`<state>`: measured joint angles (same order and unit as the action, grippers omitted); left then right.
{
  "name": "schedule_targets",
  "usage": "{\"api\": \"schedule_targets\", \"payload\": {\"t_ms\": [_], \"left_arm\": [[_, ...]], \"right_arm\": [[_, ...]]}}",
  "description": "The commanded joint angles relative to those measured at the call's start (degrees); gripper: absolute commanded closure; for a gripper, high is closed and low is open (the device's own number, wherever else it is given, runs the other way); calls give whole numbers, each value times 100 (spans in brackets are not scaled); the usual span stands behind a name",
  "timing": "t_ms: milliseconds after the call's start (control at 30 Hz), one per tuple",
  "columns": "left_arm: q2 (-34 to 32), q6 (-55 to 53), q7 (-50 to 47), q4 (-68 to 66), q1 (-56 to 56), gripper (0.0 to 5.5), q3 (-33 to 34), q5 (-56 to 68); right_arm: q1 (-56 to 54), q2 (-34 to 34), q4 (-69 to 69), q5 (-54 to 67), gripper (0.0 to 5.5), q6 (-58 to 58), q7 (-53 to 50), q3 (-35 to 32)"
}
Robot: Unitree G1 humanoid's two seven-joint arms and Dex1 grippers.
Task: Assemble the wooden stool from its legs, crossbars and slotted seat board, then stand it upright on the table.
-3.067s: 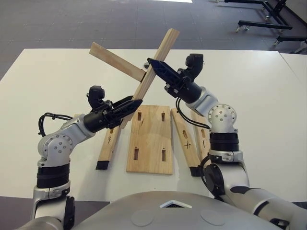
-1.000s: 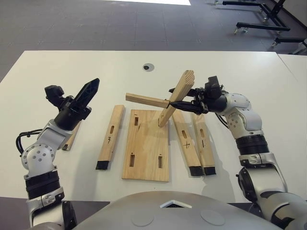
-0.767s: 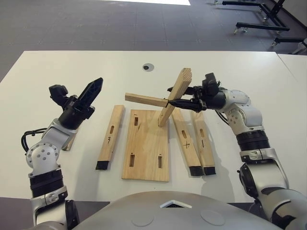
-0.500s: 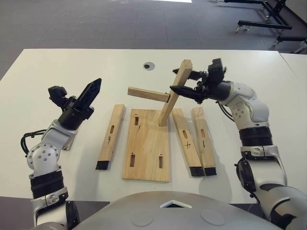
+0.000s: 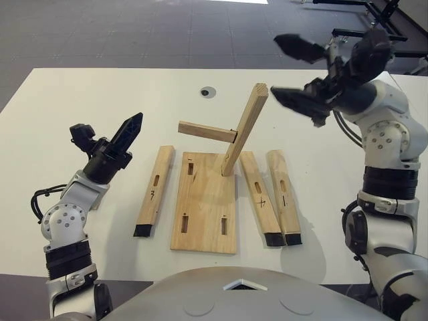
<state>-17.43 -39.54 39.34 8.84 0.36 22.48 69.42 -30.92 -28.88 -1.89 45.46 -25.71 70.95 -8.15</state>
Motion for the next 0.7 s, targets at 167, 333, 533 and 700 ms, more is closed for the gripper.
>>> {"api": "schedule_targets", "payload": {"t_ms": [167,333,533,700], "left_arm": [[35,3,-15,39,121,185,-60,-96],[71,46,-29,50,183,185,-57,-141],[158,162,-29,71,238,185,-27,-190],[81,528,-15,-246,-212,185,-90,-667]], "right_arm": [[417,-6,-54,-349,12,-109,116,641],[78,20,-119,-40,12,-124,-18,328],[-403,102,-198,645,12,-260,-458,-364],[-158,440,-504,737,12,-12,-1720,-878]]}}
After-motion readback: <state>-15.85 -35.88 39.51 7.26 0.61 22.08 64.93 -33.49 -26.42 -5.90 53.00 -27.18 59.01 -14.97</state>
